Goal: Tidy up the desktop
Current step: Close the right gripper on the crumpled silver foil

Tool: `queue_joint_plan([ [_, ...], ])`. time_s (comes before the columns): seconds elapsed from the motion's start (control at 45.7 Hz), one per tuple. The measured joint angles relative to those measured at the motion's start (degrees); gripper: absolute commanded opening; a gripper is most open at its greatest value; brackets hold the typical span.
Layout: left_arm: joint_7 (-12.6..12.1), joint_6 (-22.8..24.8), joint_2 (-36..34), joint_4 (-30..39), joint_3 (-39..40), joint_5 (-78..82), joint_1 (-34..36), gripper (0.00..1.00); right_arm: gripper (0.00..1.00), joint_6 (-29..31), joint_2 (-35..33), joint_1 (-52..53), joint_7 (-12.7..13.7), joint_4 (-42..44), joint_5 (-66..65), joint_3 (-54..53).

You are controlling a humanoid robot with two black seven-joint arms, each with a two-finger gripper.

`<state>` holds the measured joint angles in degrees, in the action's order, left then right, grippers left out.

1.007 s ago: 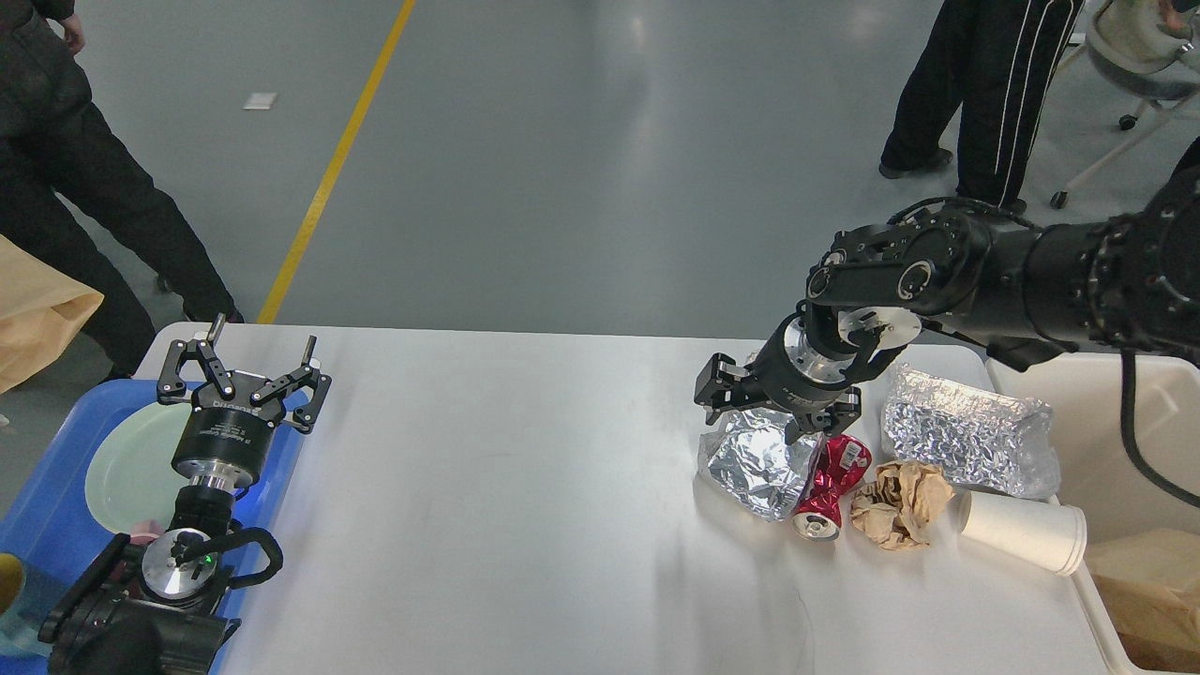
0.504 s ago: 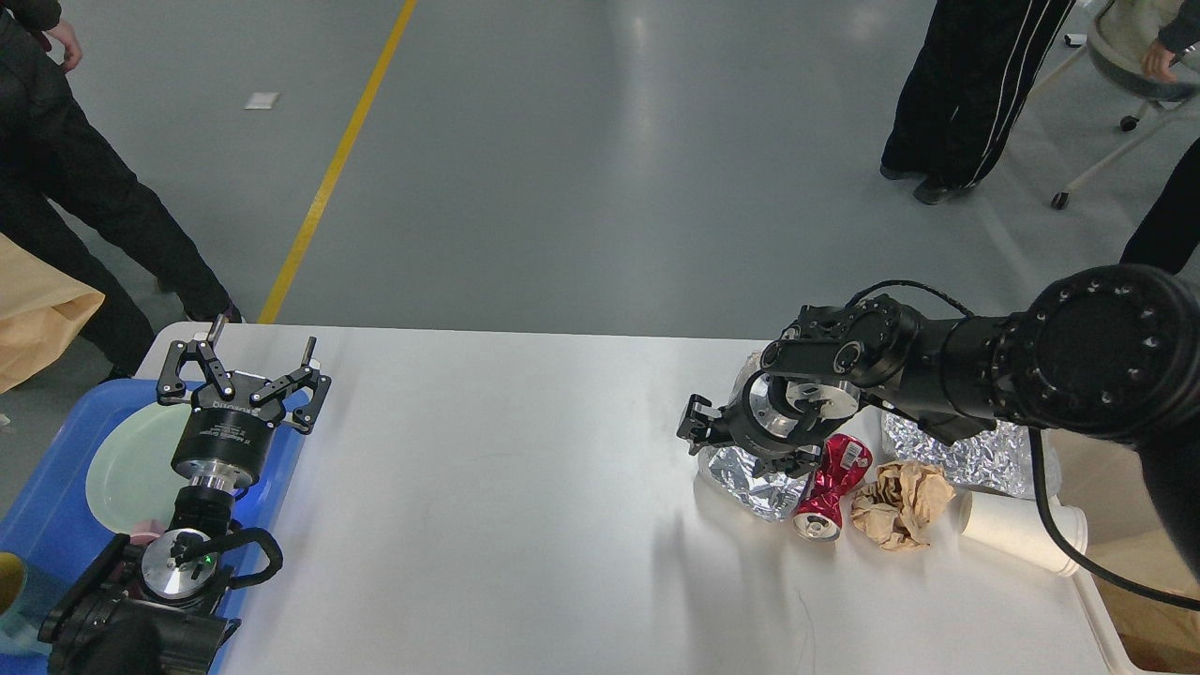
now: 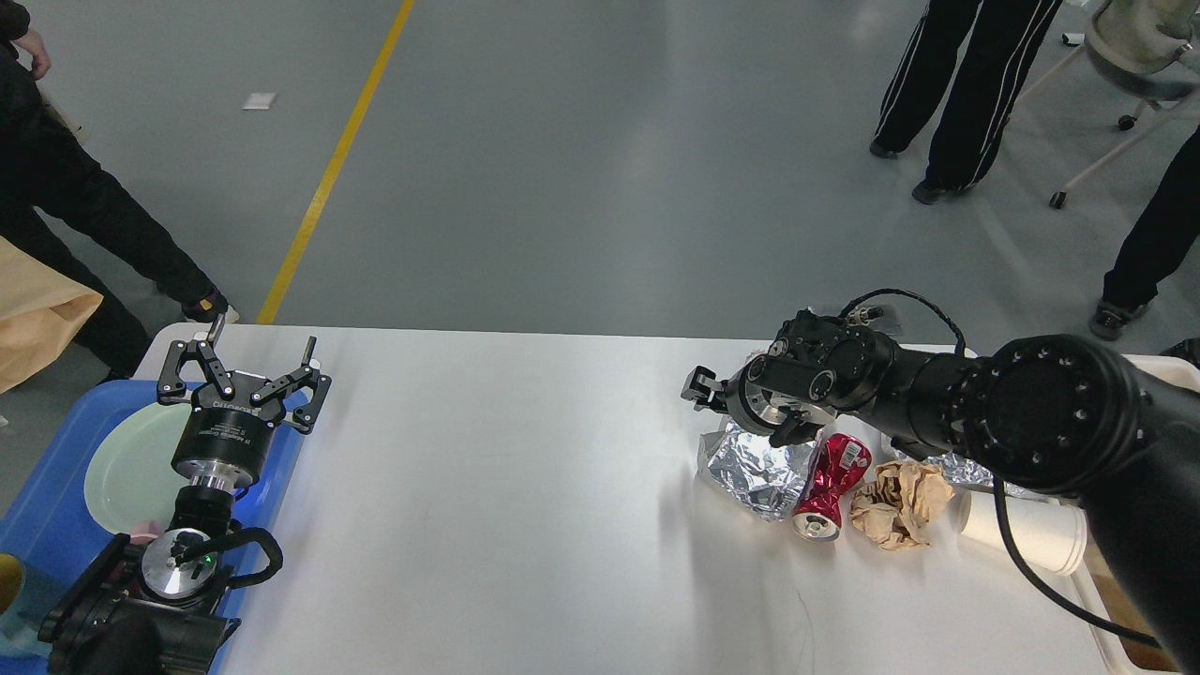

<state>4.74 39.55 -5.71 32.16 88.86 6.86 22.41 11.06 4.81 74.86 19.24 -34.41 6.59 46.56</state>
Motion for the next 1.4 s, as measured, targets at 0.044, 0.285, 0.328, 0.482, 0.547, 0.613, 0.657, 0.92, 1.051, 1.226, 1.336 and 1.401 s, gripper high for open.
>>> queue_joint_plan([
  [0.044, 0.00, 0.00, 0.00, 0.00, 0.00, 0.00, 0.00, 0.96, 0.85, -0.19, 0.67, -1.44, 0.00, 2.59, 0.00, -0.05],
  [0.285, 0.00, 0.00, 0.00, 0.00, -0.06, 0.00, 0.00, 0.96, 0.82, -3.00, 3.81, -8.39, -0.23, 13.09, -0.68, -0.19],
  [0.328, 0.00, 0.00, 0.00, 0.00, -0.06, 0.00, 0.00, 0.96, 0.82, -3.85, 4.42, -9.39, -0.26, 14.02, -0.80, -0.19],
  [0.482, 0.01, 0.00, 0.00, 0.00, -0.06, 0.00, 0.00, 0.96, 0.82, -5.13, 5.24, -10.69, -0.52, 14.31, -0.86, -0.26],
  [0.547, 0.01, 0.00, 0.00, 0.00, -0.06, 0.00, 0.00, 0.96, 0.81, -5.71, 5.28, -10.81, -0.57, 14.18, -0.86, -0.33],
  [0.613, 0.01, 0.00, 0.00, 0.00, -0.04, 0.00, 0.00, 0.96, 0.81, -6.12, 5.29, -10.92, -0.63, 14.15, -0.83, -0.35],
  [0.657, 0.01, 0.00, 0.00, 0.00, -0.04, 0.00, 0.00, 0.96, 0.81, -6.24, 5.29, -11.08, -0.64, 14.13, -0.81, -0.34],
  [0.92, 0.02, 0.00, 0.00, 0.00, -0.04, 0.00, 0.00, 0.96, 0.77, -6.40, 5.30, -12.49, -0.74, 13.81, -0.81, -0.41],
  [1.051, 0.02, 0.00, 0.00, 0.00, -0.06, 0.00, 0.00, 0.96, 0.65, -6.64, 5.30, -12.69, -0.78, 13.23, -0.81, -1.01],
  [1.226, 0.02, 0.00, 0.00, 0.00, -0.06, 0.00, 0.00, 0.96, 0.32, -6.86, 5.30, -13.25, -0.79, 12.88, -0.79, -1.45],
  [1.336, 0.02, 0.00, 0.00, 0.00, -0.04, 0.00, 0.00, 0.96, 0.13, -6.89, 5.30, -13.74, -0.78, 12.39, -0.79, -1.47],
  [1.401, 0.02, 0.00, 0.00, 0.00, -0.02, 0.00, 0.00, 0.96, 0.00, -6.89, 5.30, -13.83, -0.78, 12.26, -0.74, -1.53],
])
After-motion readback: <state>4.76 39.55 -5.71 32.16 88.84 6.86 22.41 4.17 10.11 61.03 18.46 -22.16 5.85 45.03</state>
